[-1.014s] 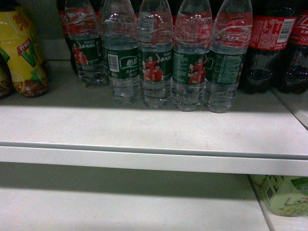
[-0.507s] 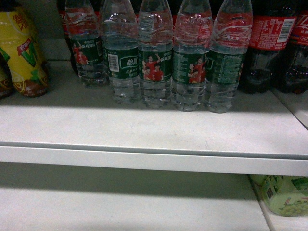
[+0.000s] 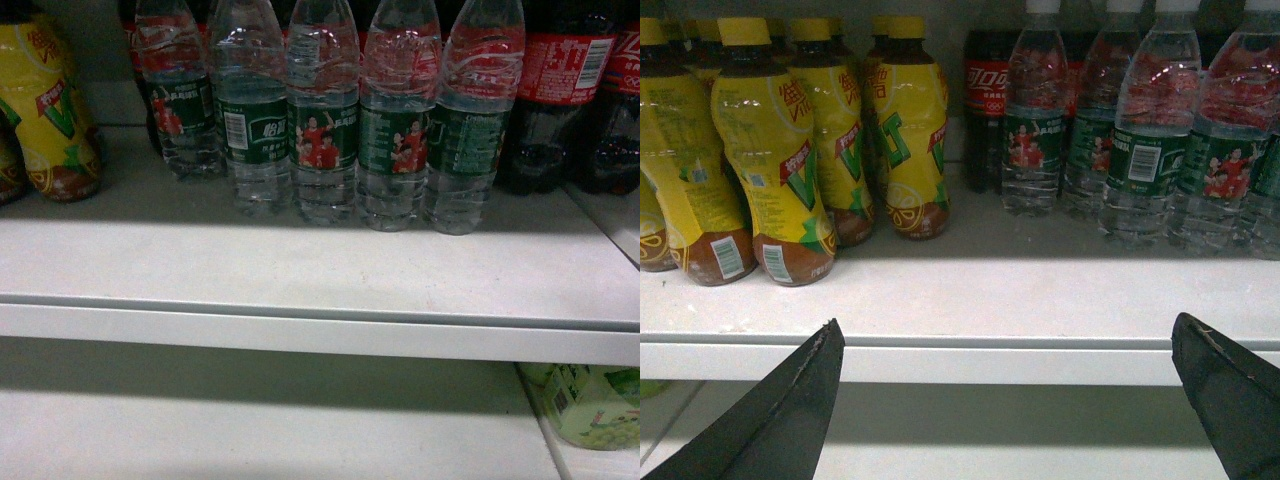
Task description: Move water from second to third shelf
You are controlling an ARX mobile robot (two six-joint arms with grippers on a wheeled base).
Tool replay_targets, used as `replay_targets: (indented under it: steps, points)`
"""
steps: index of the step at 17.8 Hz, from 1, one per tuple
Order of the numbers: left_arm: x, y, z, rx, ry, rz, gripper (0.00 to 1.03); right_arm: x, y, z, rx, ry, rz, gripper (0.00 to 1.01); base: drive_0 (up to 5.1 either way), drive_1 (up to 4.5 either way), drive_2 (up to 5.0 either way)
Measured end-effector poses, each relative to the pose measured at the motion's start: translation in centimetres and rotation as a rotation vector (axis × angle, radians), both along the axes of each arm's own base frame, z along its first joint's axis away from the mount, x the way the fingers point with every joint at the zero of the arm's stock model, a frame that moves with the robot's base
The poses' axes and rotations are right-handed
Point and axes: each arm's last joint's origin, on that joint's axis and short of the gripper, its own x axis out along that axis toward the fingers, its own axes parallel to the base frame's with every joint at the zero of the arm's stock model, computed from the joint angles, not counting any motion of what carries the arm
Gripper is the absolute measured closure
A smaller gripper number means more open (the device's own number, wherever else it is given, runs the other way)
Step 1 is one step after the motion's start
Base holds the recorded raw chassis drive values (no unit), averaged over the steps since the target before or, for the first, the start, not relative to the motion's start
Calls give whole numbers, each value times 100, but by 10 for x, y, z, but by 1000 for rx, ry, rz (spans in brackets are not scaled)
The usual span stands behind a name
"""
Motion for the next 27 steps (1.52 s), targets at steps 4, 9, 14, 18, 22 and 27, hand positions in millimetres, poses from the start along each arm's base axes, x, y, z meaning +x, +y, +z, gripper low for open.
replay_targets:
  steps: [4,9,14,18,22,27]
  points:
    - [0,0,0,0,0,0,5,-1,1,0,3,-5,14,61,0,0,0]
    - [0,0,0,0,0,0,5,-1,1,-1,3,-5,14,61,0,0,0]
    - [0,0,0,0,3,1,5,-2,1,-4,3,7,14,61,0,0,0]
    - [0,0,0,0,1,-1,5,-2,1,-4,4,6,15,61,0,0,0]
    - [0,0,0,0,0,-2,5,-2,1,-4,6,5,14,61,0,0,0]
    - [0,0,0,0,1,0,5,-2,1,-4,10,6,13,61,0,0,0]
